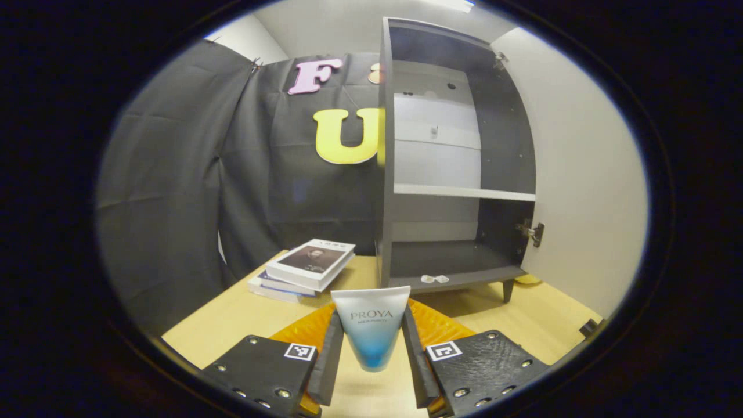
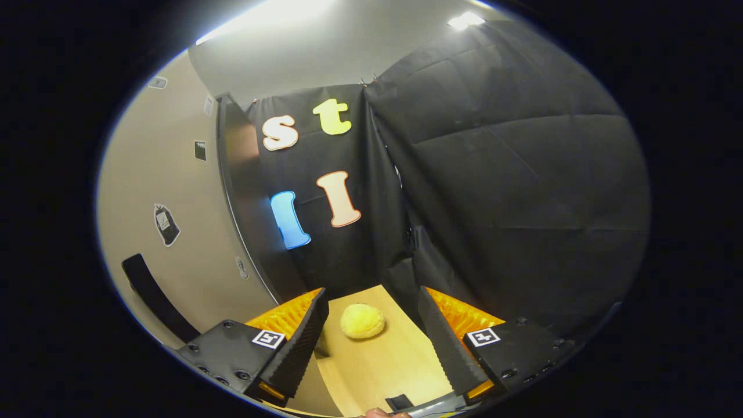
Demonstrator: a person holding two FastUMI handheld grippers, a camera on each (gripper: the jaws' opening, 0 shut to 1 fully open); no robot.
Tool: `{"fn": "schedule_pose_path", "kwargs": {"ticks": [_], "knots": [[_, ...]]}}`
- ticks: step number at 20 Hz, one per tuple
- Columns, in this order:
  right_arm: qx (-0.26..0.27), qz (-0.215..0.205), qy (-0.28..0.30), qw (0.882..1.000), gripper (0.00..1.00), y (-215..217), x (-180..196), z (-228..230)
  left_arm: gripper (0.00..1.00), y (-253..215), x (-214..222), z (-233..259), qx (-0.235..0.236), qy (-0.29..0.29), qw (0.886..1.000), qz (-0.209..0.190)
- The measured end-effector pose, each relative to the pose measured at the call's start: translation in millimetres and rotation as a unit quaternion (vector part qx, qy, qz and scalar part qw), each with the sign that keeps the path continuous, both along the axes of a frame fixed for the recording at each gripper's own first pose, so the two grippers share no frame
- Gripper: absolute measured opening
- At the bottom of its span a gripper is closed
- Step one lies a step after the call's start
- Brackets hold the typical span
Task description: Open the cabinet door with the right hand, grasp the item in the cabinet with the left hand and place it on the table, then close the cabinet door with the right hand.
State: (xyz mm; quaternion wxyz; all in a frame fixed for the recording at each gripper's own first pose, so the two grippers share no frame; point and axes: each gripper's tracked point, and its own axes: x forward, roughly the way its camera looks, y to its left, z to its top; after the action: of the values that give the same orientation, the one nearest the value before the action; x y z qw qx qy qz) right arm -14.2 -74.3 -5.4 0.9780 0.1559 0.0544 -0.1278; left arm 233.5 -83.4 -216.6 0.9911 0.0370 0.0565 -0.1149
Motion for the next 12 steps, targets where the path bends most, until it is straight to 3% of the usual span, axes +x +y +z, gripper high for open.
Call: {"fn": "schedule_pose_path", "kwargs": {"ticks": [5,6,7,10,11,12], "knots": [[-0.011,-0.023,0.024,0.999,0.98,-9.3,-18.6,-12.0,0.54,-1.6,0.6,-36.1,0.009,0.004,1.000,-0.005],[-0.014,-0.025,0.029,0.999,0.92,-8.7,-22.8,-13.2,0.54,-2.0,0.0,-44.9,0.011,0.009,1.000,-0.005],[-0.015,-0.026,0.034,0.999,0.98,-7.0,-26.5,-16.3,0.55,-1.1,-2.0,-53.5,0.016,0.019,1.000,-0.005],[-0.015,-0.027,0.044,0.999,0.98,-0.4,-32.5,-22.1,0.55,1.4,-4.8,-75.9,0.024,0.041,0.999,-0.004],[-0.012,-0.024,0.047,0.999,0.92,3.8,-33.7,-24.3,0.55,1.9,-3.5,-81.9,0.028,0.046,0.999,-0.005],[-0.010,-0.022,0.050,0.998,0.98,7.4,-34.3,-26.6,0.54,3.5,-2.4,-87.9,0.035,0.049,0.998,-0.004]]}}
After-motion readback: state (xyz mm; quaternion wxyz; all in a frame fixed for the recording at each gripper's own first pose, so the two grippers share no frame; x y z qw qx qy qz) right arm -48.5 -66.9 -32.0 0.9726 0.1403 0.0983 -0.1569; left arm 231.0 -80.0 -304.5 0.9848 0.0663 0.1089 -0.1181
